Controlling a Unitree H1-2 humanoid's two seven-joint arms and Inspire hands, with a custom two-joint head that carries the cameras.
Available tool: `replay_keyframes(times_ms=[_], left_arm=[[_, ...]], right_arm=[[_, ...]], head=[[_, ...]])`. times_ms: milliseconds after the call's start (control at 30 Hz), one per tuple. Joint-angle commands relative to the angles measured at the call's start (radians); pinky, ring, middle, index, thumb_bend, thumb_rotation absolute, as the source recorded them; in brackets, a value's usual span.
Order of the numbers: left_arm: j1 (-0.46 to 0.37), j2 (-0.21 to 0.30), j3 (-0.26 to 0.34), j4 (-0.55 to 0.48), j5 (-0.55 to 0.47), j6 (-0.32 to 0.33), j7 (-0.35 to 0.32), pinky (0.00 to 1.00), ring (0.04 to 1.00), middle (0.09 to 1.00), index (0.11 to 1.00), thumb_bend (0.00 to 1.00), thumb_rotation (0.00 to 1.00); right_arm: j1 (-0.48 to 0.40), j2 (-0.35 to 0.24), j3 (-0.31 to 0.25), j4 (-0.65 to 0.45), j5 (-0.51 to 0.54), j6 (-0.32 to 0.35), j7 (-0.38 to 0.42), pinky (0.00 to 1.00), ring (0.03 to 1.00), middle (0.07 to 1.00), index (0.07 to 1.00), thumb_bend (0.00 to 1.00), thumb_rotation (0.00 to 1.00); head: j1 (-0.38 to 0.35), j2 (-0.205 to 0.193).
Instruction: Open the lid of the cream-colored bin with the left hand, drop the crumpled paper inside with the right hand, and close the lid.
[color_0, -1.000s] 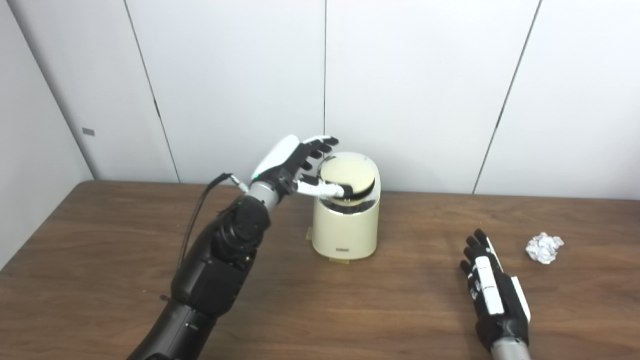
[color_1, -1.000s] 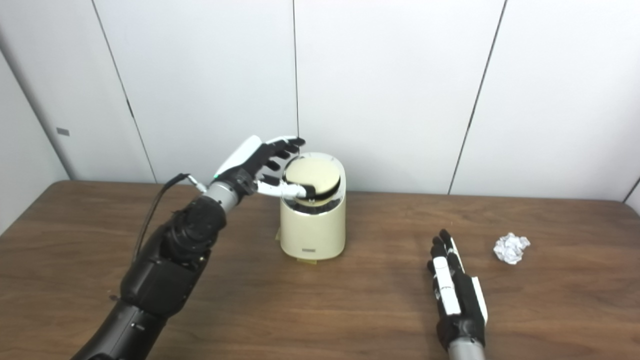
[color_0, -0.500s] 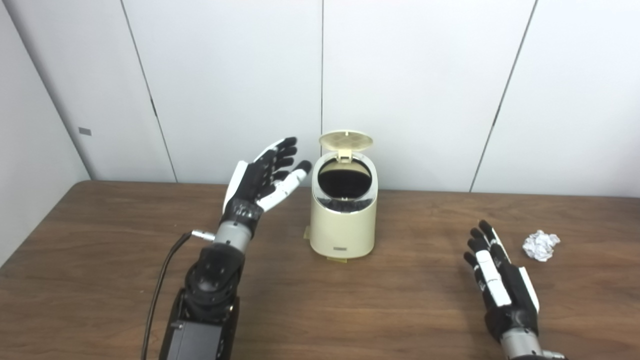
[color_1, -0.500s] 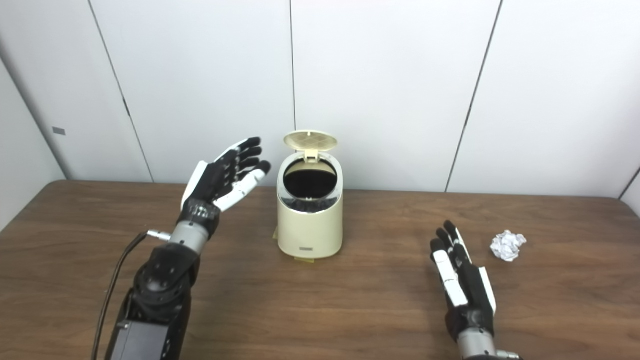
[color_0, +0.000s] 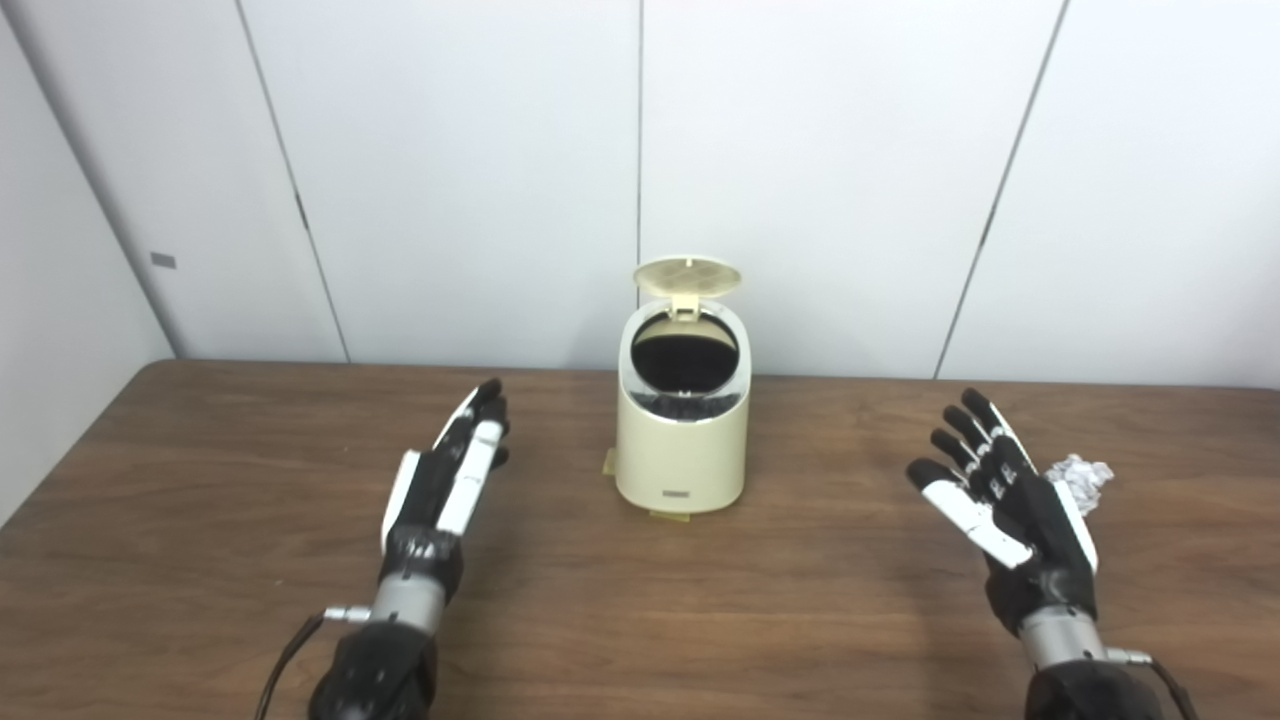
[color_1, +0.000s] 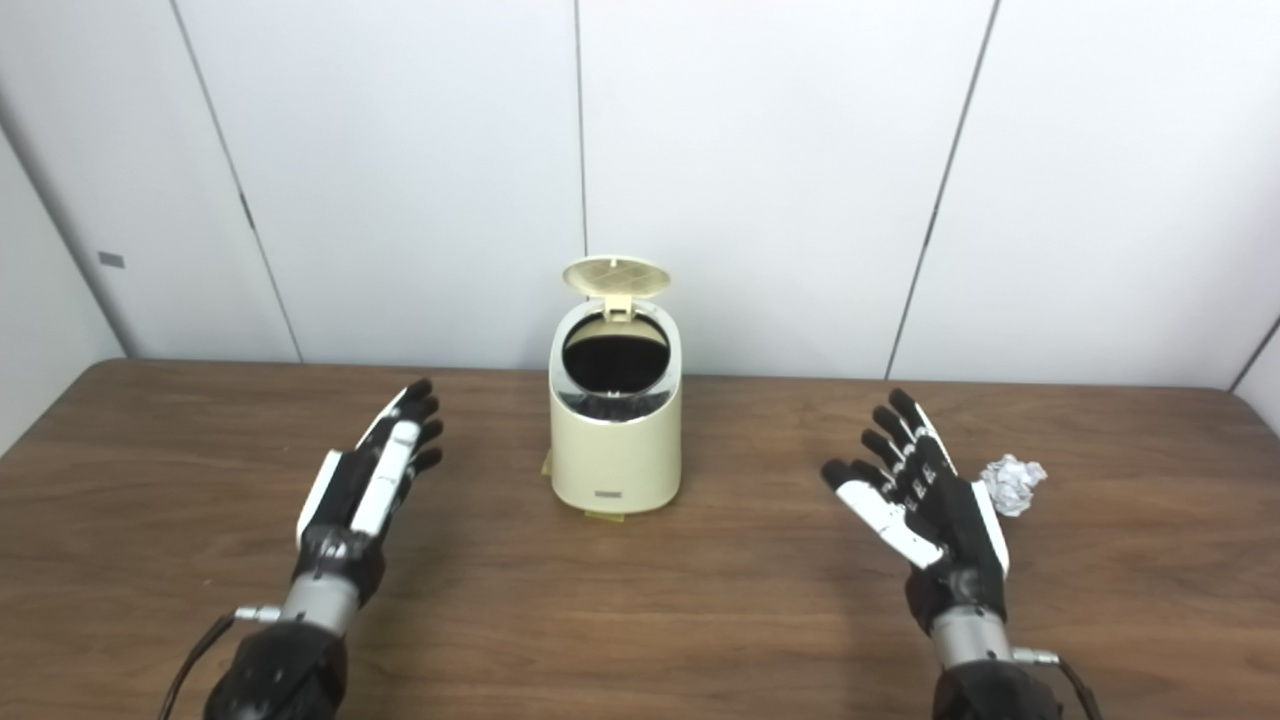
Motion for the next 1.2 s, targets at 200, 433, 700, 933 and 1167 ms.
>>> replay_keyframes(times_ms=[200, 433, 700, 933, 1167], left_arm=[[0.010, 0.011, 0.001, -0.047, -0.049, -0.022, 0.000, 0.97, 0.956, 0.969, 0.985, 0.57, 0.93], [0.007, 0.033, 0.014, -0.030, -0.077, -0.034, 0.000, 0.96, 0.962, 0.959, 0.976, 0.60, 0.90], [-0.001, 0.065, 0.032, -0.004, -0.118, -0.048, -0.016, 0.99, 0.972, 0.967, 0.977, 0.61, 0.86], [-0.004, 0.094, 0.043, 0.025, -0.142, -0.061, -0.030, 1.00, 0.982, 0.983, 0.979, 0.58, 0.85], [0.001, 0.099, 0.050, 0.015, -0.165, -0.053, -0.036, 1.00, 0.966, 0.972, 0.969, 0.56, 0.82]], right_arm=[[-0.072, -0.119, -0.059, -0.048, -0.067, 0.001, -0.013, 0.82, 0.888, 0.894, 0.864, 0.79, 0.21], [-0.089, -0.209, -0.072, -0.120, -0.155, 0.037, -0.009, 0.78, 0.824, 0.851, 0.827, 0.80, 0.19], [-0.102, -0.286, -0.035, -0.190, -0.365, 0.218, -0.013, 0.72, 0.804, 0.829, 0.814, 0.82, 0.11], [-0.127, -0.318, -0.008, -0.067, -0.471, 0.201, -0.027, 0.74, 0.801, 0.808, 0.795, 0.84, 0.09], [-0.176, -0.391, 0.068, 0.100, -0.544, 0.139, -0.009, 0.67, 0.783, 0.814, 0.788, 0.88, 0.10]], head=[[-0.074, 0.029], [-0.158, 0.036], [-0.281, 0.035], [-0.323, 0.020], [-0.316, 0.019]])
